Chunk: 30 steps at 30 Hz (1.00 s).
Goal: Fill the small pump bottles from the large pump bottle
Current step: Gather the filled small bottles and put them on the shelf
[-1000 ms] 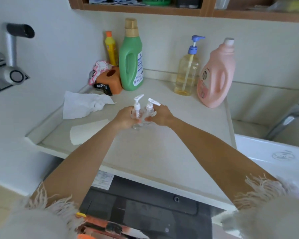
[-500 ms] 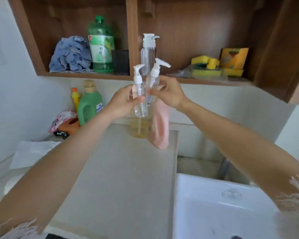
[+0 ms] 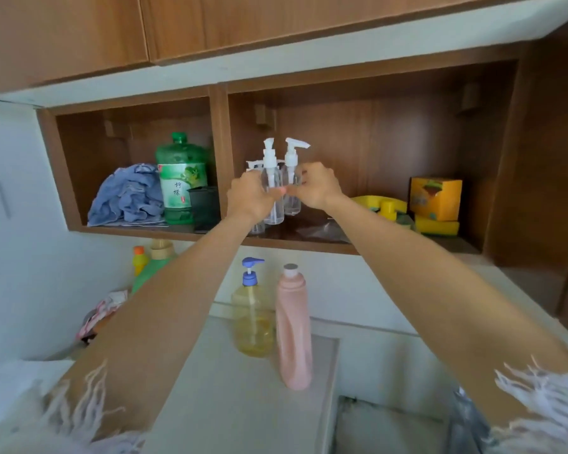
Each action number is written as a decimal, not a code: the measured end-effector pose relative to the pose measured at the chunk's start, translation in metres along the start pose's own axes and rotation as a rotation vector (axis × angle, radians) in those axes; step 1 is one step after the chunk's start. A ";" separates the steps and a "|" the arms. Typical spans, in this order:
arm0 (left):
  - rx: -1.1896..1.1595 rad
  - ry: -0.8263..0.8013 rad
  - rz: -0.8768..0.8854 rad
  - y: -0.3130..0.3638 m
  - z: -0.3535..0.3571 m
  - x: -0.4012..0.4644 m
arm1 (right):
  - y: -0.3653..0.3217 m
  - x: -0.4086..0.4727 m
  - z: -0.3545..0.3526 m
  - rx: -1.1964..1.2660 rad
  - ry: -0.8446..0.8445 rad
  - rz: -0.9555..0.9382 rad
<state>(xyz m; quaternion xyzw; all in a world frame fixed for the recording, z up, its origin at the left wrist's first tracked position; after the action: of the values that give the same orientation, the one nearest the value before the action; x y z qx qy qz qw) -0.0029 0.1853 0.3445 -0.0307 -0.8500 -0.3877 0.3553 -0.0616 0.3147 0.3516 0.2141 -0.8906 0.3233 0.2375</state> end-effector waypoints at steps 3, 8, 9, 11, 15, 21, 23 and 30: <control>0.053 0.051 -0.026 -0.014 0.026 0.024 | 0.027 0.031 0.017 -0.042 -0.051 0.037; 0.150 0.031 -0.028 -0.036 0.064 0.034 | 0.062 0.061 0.041 -0.153 -0.153 0.140; 0.173 0.024 -0.023 -0.038 0.068 0.035 | 0.066 0.065 0.045 -0.161 -0.165 0.153; 0.242 0.001 -0.026 -0.039 0.071 0.040 | 0.070 0.072 0.051 -0.178 -0.177 0.186; 0.353 -0.046 -0.039 -0.036 0.077 0.036 | 0.071 0.070 0.056 -0.225 -0.262 0.225; 0.632 -0.112 0.118 -0.037 0.098 0.039 | 0.073 0.072 0.063 -0.208 -0.274 0.278; 0.666 -0.117 0.148 -0.034 0.099 0.041 | 0.072 0.075 0.063 -0.257 -0.213 0.263; 0.697 -0.156 0.183 -0.030 0.107 0.046 | 0.085 0.091 0.071 -0.263 -0.186 0.310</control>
<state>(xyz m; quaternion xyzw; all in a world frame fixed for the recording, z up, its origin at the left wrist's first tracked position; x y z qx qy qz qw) -0.1089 0.2269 0.3070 -0.0130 -0.9493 -0.0378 0.3117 -0.1995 0.3052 0.3138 0.0709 -0.9654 0.2158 0.1277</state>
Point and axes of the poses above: each hand's wrist, its own x-axis towards the middle knuckle, its own z-axis out of the palm, y = z × x, the point moved 9 cm from there along x, towards the middle knuckle, and after that the axes turned 6 degrees about -x, right-handed, at the moved point
